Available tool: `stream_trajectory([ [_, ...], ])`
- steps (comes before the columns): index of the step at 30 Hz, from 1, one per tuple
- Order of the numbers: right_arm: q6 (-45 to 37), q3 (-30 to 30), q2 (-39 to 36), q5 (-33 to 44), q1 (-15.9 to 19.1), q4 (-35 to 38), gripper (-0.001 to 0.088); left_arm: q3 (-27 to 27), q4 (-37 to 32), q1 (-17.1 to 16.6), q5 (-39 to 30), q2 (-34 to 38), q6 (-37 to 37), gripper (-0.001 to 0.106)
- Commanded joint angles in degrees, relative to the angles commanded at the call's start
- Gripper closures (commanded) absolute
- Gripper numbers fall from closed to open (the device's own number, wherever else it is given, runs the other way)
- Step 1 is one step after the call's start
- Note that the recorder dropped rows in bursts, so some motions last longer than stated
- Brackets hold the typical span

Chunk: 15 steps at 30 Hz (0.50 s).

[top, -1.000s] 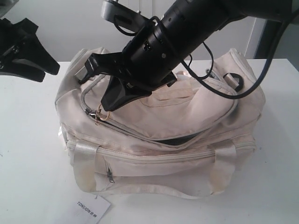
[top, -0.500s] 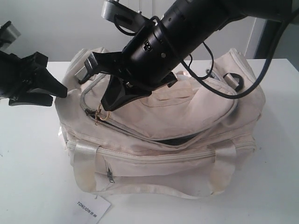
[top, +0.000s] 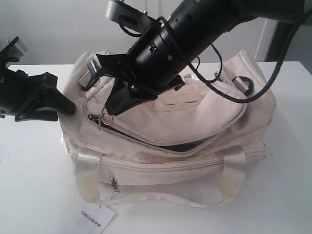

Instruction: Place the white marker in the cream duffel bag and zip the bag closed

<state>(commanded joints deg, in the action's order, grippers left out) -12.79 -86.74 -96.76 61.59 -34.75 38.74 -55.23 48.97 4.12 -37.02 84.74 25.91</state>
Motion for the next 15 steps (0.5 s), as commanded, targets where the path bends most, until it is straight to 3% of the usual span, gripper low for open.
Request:
stream_trajectory([
  [7,0.0,0.0,0.0,-0.1,0.0,0.0,0.0868,0.4,2.5,0.0,0.3,0.0,2.3,0.053],
  [10,0.0,0.0,0.0,-0.1,0.0,0.0,0.0868,0.4,4.5,0.0,-0.4,0.0,3.8,0.064],
  [15,0.0,0.0,0.0,0.0,0.0,0.0,0.0868,0.4,5.0,0.0,-0.7,0.0,4.6,0.093],
])
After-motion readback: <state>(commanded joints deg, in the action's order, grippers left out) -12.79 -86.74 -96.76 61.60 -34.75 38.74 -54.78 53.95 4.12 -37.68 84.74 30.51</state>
